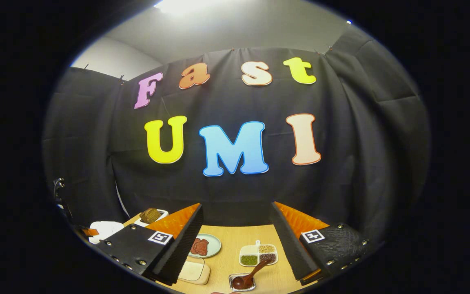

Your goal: Close the left gripper, press the button to open the rice cooker; take a wooden spoon from the chopstick holder with the right hand, scoop a spoonful of rice and pour it into the rice cooker, then put the wooden spoon back into the chopstick holder.

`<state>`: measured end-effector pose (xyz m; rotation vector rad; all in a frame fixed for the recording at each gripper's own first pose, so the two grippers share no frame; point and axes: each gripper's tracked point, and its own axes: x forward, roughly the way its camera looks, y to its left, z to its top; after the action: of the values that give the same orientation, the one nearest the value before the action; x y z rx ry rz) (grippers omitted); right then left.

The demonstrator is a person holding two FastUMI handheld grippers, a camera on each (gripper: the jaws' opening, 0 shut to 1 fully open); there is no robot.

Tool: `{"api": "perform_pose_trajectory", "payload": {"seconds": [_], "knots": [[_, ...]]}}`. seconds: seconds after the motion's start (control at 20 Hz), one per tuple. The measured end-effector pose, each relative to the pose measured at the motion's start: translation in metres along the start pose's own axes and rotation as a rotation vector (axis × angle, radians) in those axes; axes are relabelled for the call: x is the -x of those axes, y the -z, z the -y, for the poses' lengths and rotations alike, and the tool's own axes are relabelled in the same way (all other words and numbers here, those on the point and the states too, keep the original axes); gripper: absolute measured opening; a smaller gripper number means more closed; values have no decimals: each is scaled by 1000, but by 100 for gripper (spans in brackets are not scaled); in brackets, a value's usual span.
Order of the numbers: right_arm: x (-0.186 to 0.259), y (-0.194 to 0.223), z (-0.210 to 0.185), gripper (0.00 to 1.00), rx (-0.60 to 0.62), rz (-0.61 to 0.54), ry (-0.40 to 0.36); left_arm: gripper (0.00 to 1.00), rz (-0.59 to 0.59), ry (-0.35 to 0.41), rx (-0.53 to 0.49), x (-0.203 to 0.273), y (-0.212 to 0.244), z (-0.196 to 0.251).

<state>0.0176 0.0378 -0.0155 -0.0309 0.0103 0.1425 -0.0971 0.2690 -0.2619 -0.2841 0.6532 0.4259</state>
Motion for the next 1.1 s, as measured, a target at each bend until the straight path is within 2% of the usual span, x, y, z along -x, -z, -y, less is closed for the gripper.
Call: {"api": "perform_pose_trajectory", "payload": {"seconds": [0.05,0.25,0.35,0.45,0.5,0.55,0.6,0.7,0.75,0.9,0.95,1.1], "knots": [[-1,1,0,99,-2,-3,0,11,-22,-9,16,-4,8,-6],[-2,4,4,99,-6,-10,2,11,-81,-38,12,-24,35,-13],[-2,8,7,99,-6,-21,4,7,-83,-48,-14,-19,36,-14],[1,9,8,99,-9,-25,2,7,-94,-50,-60,-20,37,-13],[2,9,9,99,-9,-24,5,11,-89,-55,-69,-21,34,-12],[3,9,10,99,-7,-24,6,7,-61,-68,-71,-18,27,-12],[5,8,11,99,-4,-21,7,11,-8,-85,-71,-15,13,-11],[5,9,14,99,6,-16,11,8,122,-106,-58,-2,-25,-5],[5,13,16,99,11,-21,12,13,199,-95,-55,13,-51,4],[5,24,20,99,6,-40,19,100,401,-62,-103,52,-118,31],[4,27,22,99,4,-43,19,96,447,-44,-121,65,-132,42],[6,34,25,99,-2,-47,17,98,541,49,-116,103,-158,80]]}}
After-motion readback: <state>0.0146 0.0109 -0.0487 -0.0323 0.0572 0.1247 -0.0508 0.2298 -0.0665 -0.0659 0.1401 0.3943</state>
